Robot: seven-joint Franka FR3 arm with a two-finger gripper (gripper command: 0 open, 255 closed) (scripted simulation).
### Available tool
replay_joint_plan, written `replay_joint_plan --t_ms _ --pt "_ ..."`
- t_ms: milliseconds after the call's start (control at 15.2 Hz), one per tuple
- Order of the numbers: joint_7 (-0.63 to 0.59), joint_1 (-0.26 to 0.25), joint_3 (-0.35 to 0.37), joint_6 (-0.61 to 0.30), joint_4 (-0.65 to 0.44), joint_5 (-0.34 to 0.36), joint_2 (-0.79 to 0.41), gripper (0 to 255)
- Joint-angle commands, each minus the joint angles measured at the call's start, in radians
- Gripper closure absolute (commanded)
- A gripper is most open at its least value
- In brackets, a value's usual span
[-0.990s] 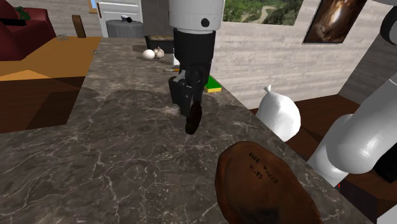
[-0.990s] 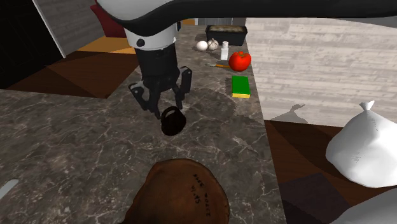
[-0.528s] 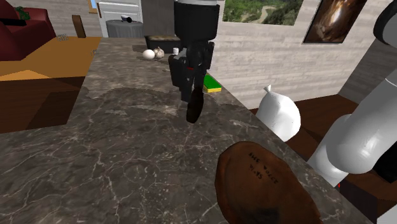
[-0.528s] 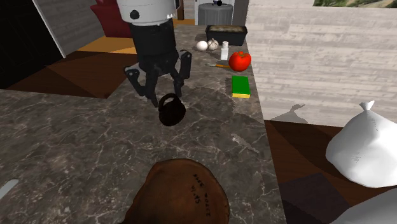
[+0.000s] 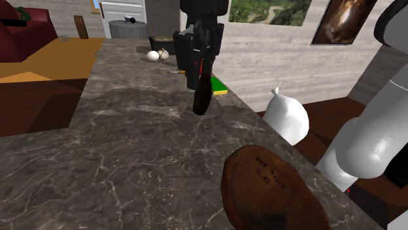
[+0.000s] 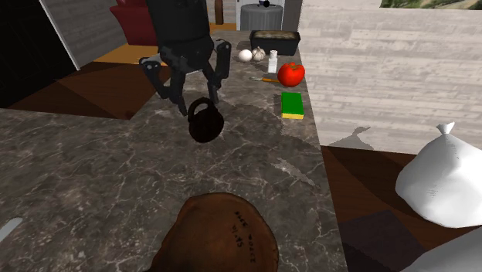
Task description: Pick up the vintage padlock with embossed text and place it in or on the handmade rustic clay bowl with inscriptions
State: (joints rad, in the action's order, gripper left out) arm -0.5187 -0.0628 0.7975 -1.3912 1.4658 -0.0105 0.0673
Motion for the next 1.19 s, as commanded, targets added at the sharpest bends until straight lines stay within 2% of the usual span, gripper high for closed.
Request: replay_joint_plan --t_ms 0,396,858,1122 --pt "-0.008 -0.005 0.0 0.012 0.017 -0.03 0.041 255" --pt "-0.066 -0.046 0.009 0.036 0.09 -0.135 0.182 255" --pt "-0.169 -0.104 0.043 0.081 0.115 -0.228 0.291 255" --pt "-0.151 -0.117 0.028 0.028 0.198 -0.246 0.327 255"
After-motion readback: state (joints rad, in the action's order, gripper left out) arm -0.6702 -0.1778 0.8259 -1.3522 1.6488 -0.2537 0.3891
